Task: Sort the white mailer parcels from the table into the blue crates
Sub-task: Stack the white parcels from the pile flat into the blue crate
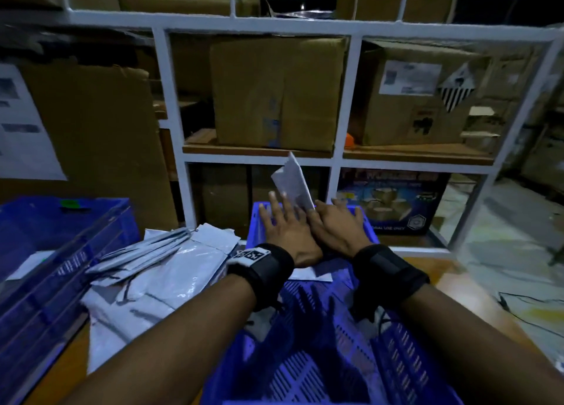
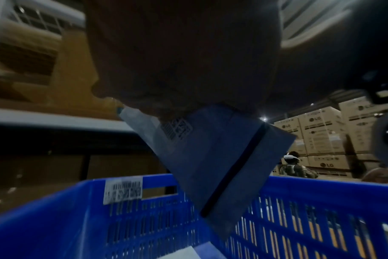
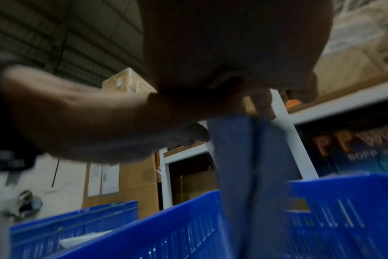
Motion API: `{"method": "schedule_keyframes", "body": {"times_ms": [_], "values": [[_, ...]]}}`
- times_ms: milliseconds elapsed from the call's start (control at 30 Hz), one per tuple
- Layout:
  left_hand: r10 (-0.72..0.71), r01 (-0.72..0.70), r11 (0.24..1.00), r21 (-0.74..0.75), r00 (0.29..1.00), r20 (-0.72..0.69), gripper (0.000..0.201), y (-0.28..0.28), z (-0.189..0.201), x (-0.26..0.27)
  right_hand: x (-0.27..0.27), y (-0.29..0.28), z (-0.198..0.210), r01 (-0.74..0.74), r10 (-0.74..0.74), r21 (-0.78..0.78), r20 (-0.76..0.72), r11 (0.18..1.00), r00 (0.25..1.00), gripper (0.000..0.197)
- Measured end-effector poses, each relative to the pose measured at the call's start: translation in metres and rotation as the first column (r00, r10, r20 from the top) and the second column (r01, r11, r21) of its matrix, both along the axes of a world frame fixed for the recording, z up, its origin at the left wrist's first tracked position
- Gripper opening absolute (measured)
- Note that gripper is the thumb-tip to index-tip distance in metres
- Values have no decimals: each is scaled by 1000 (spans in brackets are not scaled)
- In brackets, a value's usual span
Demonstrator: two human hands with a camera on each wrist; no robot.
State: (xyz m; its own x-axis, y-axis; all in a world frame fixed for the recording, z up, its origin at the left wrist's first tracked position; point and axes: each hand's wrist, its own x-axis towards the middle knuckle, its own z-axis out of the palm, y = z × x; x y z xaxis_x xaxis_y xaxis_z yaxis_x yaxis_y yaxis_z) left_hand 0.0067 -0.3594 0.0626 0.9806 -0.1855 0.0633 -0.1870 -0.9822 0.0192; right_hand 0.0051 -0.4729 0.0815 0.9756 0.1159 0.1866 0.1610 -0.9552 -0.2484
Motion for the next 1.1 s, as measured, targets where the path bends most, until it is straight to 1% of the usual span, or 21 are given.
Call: {"method": "schedule_keyframes", "body": {"times_ms": [100, 167, 267, 333, 367, 433, 467, 500, 533, 567, 633, 667, 700, 767, 833, 933, 1000, 1100], "values": [[55, -59, 995, -74, 996, -66, 97, -7, -11, 8, 2, -5, -8, -42, 52, 65, -161, 997, 986, 50], [74, -88, 986, -142, 992, -106, 92, -7, -19, 12, 4, -8, -13, -82, 98, 81, -214, 993, 972, 50], [88, -125, 962, -242, 983, -158, 72, -3, -31, 20, 8, -17, -21, -116, 119, 28, -252, 993, 960, 50], [95, -135, 954, -266, 983, -159, 55, 3, -36, 26, 12, -25, -25, -130, 115, -59, -214, 990, 970, 61], [91, -129, 956, -263, 984, -152, 48, 5, -39, 28, 15, -28, -26, -128, 107, -116, -167, 985, 980, 72], [64, -95, 964, -247, 989, -131, 45, 8, -42, 31, 23, -34, -29, -100, 95, -251, -33, 963, 995, 98], [44, -72, 969, -236, 991, -123, 46, 8, -43, 31, 27, -36, -31, -84, 100, -316, 36, 945, 994, 108], [21, -46, 974, -222, 993, -113, 49, 7, -44, 32, 31, -37, -32, -68, 111, -377, 94, 924, 989, 111], [1, -21, 978, -207, 995, -99, 52, 5, -45, 33, 35, -37, -34, -56, 125, -440, 130, 896, 984, 109], [-16, 0, 982, -187, 996, -83, 54, 4, -46, 33, 39, -36, -35, -54, 141, -509, 134, 859, 981, 99], [-31, 22, 990, -140, 998, -59, 56, 1, -48, 35, 46, -32, -39, -101, 161, -622, 40, 776, 986, 65], [-28, 22, 993, -115, 998, -52, 57, 1, -48, 37, 50, -29, -42, -135, 148, -636, -33, 760, 988, 50], [-22, 17, 995, -93, 999, -47, 57, 1, -50, 40, 54, -27, -45, -160, 122, -625, -104, 764, 987, 42], [-9, 7, 998, -57, 999, -37, 57, 2, -56, 47, 62, -23, -55, -167, 61, -565, -201, 808, 978, 40], [-5, 4, 1000, -21, 1000, -31, 60, 2, -65, 55, 69, -21, -67, -135, 19, -488, -235, 862, 972, 38], [-8, 9, 999, 31, 999, -37, 67, 2, -84, 66, 78, -18, -92, -84, -12, -385, -239, 919, 971, 34], [-6, 7, 998, 62, 1000, -20, 64, 1, -97, 74, 83, -19, -111, -52, -28, -346, -223, 937, 974, 39], [-22, 23, 996, 87, 1000, -6, 56, -4, -118, 88, 92, -25, -140, -1, -75, -340, -208, 941, 975, 48]]}}
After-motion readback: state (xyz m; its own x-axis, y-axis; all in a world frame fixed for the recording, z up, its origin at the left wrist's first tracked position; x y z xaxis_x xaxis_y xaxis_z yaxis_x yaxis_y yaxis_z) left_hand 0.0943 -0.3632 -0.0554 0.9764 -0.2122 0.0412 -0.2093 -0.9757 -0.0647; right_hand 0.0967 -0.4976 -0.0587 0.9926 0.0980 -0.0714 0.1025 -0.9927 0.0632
